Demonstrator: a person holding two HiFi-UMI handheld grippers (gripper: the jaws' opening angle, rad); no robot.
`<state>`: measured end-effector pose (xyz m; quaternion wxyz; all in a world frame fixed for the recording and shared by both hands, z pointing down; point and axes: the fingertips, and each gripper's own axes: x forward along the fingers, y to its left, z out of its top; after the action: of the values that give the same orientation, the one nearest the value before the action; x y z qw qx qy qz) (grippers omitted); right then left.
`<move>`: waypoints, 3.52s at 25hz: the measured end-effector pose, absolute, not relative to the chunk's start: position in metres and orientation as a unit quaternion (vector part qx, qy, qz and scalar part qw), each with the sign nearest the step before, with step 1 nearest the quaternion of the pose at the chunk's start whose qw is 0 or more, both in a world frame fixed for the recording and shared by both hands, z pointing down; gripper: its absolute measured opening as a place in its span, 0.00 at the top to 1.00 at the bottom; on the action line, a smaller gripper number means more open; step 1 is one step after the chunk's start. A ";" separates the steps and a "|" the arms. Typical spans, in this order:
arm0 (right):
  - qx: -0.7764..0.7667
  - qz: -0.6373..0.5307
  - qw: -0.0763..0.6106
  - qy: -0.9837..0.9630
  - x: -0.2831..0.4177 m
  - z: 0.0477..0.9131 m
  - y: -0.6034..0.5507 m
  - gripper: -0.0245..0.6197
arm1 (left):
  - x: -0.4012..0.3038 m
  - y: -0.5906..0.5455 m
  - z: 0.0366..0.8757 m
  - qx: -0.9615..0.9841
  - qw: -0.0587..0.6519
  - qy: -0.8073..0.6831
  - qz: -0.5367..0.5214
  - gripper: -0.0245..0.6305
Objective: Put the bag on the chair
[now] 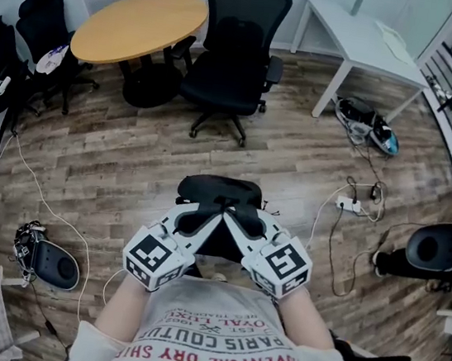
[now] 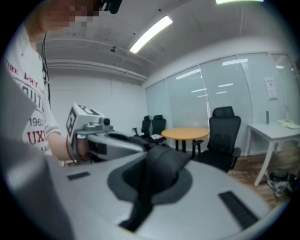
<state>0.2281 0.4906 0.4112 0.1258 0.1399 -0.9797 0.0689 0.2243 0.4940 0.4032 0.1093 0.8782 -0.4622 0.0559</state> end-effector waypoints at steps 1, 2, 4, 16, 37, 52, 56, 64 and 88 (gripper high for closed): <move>0.137 0.069 0.127 -0.980 0.222 0.415 0.485 0.92 | 0.218 0.487 0.405 0.880 0.113 -0.459 0.056 0.88; 0.137 0.068 0.129 -0.980 0.215 0.418 0.478 0.92 | 0.211 0.481 0.407 0.881 0.116 -0.455 0.057 0.88; 0.143 0.071 0.137 -0.978 0.200 0.424 0.463 0.92 | 0.195 0.465 0.411 0.884 0.123 -0.448 0.060 0.88; 0.205 0.112 0.132 -0.963 0.088 0.418 0.353 0.92 | 0.085 0.355 0.409 0.921 0.113 -0.365 0.079 0.88; 0.148 0.092 0.135 -0.975 -0.008 0.419 0.144 0.92 | -0.011 0.141 0.409 0.901 0.127 -0.405 0.094 0.88; 0.087 0.064 0.148 -0.983 0.003 0.433 -0.014 0.92 | -0.001 -0.023 0.429 0.878 0.152 -0.443 0.099 0.88; 0.111 0.081 0.143 -0.980 -0.006 0.433 -0.071 0.92 | -0.010 -0.073 0.429 0.884 0.144 -0.433 0.103 0.88; 0.163 0.091 0.133 -0.973 -0.051 0.435 -0.174 0.92 | -0.055 -0.179 0.432 0.907 0.145 -0.383 0.103 0.88; 0.248 0.148 0.178 -0.941 -0.157 0.483 -0.381 0.92 | -0.160 -0.389 0.477 0.926 0.174 -0.307 0.135 0.88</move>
<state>-0.1574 -0.3814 0.4827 0.1777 0.2480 -0.9408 0.1478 -0.1604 -0.3887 0.4767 0.1741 0.9258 -0.3073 0.1349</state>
